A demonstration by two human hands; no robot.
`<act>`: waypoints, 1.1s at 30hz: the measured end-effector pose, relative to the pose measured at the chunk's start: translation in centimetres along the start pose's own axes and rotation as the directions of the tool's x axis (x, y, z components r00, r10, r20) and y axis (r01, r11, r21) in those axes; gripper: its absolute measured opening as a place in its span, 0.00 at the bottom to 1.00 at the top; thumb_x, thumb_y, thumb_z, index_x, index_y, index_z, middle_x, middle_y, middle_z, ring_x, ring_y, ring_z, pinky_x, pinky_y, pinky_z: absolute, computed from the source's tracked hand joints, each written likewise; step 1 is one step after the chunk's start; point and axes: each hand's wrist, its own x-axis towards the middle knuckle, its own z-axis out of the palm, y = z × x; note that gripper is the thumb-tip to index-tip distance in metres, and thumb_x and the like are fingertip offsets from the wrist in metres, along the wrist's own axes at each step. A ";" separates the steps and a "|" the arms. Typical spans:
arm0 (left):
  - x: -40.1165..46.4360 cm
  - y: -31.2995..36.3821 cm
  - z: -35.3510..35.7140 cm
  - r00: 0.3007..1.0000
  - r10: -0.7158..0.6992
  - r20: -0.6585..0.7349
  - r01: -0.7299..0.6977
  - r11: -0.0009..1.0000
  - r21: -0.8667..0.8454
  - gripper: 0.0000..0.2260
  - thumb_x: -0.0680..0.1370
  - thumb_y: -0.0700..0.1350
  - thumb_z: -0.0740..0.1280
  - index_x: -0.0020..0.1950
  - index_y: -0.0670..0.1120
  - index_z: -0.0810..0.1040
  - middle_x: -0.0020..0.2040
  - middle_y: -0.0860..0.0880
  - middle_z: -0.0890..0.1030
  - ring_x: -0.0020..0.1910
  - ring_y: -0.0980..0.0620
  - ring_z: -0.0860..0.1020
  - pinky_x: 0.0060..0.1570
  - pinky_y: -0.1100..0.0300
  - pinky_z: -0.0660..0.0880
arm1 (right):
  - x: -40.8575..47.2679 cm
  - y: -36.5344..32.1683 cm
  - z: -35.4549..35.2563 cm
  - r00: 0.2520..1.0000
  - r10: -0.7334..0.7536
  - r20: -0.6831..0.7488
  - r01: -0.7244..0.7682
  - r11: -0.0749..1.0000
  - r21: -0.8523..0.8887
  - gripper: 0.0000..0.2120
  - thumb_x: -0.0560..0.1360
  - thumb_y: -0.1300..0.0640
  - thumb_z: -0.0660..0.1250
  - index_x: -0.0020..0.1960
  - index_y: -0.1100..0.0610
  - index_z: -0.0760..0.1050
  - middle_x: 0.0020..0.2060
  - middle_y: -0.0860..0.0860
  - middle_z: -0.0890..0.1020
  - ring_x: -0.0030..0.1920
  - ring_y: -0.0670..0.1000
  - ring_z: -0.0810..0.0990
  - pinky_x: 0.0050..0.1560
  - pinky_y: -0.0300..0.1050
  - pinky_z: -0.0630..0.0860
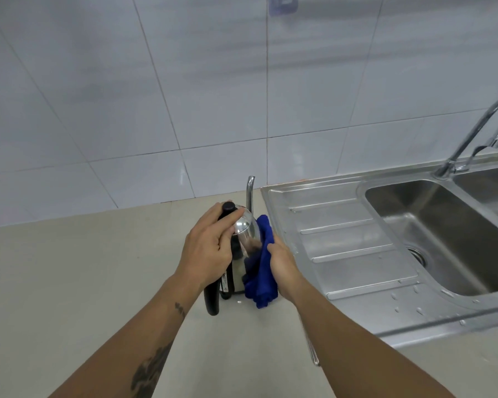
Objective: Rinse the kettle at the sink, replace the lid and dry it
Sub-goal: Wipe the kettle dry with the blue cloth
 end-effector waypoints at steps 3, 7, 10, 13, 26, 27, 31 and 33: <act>0.1 0.1 -0.3 1.000 -0.012 -0.007 0.012 1.000 -0.005 0.17 0.81 0.38 0.62 0.67 0.54 0.78 0.66 0.59 0.75 0.64 0.61 0.73 0.62 0.77 0.64 | 0.0 -1.0 0.2 0.999 -0.036 0.008 0.036 0.997 -0.070 0.15 0.83 0.59 0.53 0.63 0.50 0.75 0.44 0.56 0.83 0.41 0.54 0.82 0.47 0.52 0.81; 0.6 1.6 0.4 0.986 -0.164 -0.033 0.163 0.986 -0.021 0.19 0.80 0.38 0.59 0.64 0.54 0.80 0.61 0.59 0.77 0.58 0.56 0.76 0.57 0.68 0.72 | 0.3 -2.8 1.0 0.967 -0.252 0.029 0.253 0.955 -0.152 0.25 0.81 0.64 0.53 0.68 0.42 0.75 0.47 0.50 0.84 0.39 0.49 0.81 0.41 0.44 0.81; 0.5 3.5 1.6 0.927 -0.341 -0.158 0.332 0.940 -0.084 0.22 0.75 0.42 0.53 0.60 0.55 0.81 0.57 0.59 0.78 0.60 0.49 0.77 0.53 0.49 0.78 | 0.4 -2.8 1.4 0.938 -0.344 0.028 0.343 0.917 -0.203 0.28 0.80 0.66 0.52 0.67 0.40 0.75 0.46 0.45 0.83 0.37 0.41 0.78 0.38 0.34 0.74; 0.2 4.0 2.3 0.899 -0.372 -0.230 0.363 0.928 -0.083 0.21 0.74 0.46 0.53 0.59 0.56 0.81 0.58 0.59 0.78 0.62 0.49 0.76 0.53 0.48 0.78 | 0.1 -1.9 1.2 0.959 -0.283 -0.005 0.276 0.939 -0.203 0.25 0.81 0.66 0.50 0.67 0.43 0.74 0.41 0.48 0.82 0.30 0.39 0.78 0.31 0.32 0.74; 0.5 0.7 0.0 0.991 -0.007 -0.131 -0.008 0.994 -0.111 0.14 0.76 0.39 0.64 0.55 0.52 0.84 0.56 0.61 0.81 0.51 0.56 0.82 0.50 0.55 0.80 | -1.5 -0.8 1.8 0.880 -0.469 -0.081 0.407 0.829 -0.383 0.26 0.77 0.56 0.52 0.73 0.42 0.68 0.60 0.48 0.81 0.55 0.53 0.82 0.57 0.53 0.81; 0.6 0.3 -0.2 0.993 0.024 -0.113 -0.038 0.993 -0.116 0.14 0.76 0.39 0.64 0.55 0.52 0.84 0.57 0.60 0.81 0.52 0.56 0.82 0.51 0.54 0.80 | -1.5 -0.6 1.7 0.885 -0.458 -0.088 0.389 0.829 -0.401 0.27 0.77 0.55 0.52 0.73 0.41 0.68 0.60 0.49 0.81 0.55 0.53 0.82 0.58 0.54 0.80; 0.7 -0.4 -0.6 0.992 0.108 -0.069 -0.116 0.987 -0.114 0.14 0.76 0.38 0.65 0.57 0.49 0.84 0.60 0.62 0.78 0.57 0.56 0.81 0.59 0.64 0.76 | -1.4 1.3 0.5 0.931 -0.346 -0.116 0.283 0.884 -0.372 0.23 0.79 0.57 0.52 0.67 0.36 0.71 0.53 0.50 0.83 0.49 0.55 0.85 0.50 0.60 0.83; 0.6 -0.6 -0.8 0.988 0.148 -0.044 -0.152 0.984 -0.091 0.14 0.77 0.39 0.64 0.58 0.49 0.84 0.62 0.59 0.78 0.59 0.55 0.79 0.60 0.68 0.73 | -2.1 1.5 0.0 0.938 -0.324 -0.123 0.259 0.891 -0.374 0.22 0.80 0.63 0.54 0.61 0.39 0.75 0.48 0.49 0.84 0.45 0.53 0.85 0.49 0.60 0.83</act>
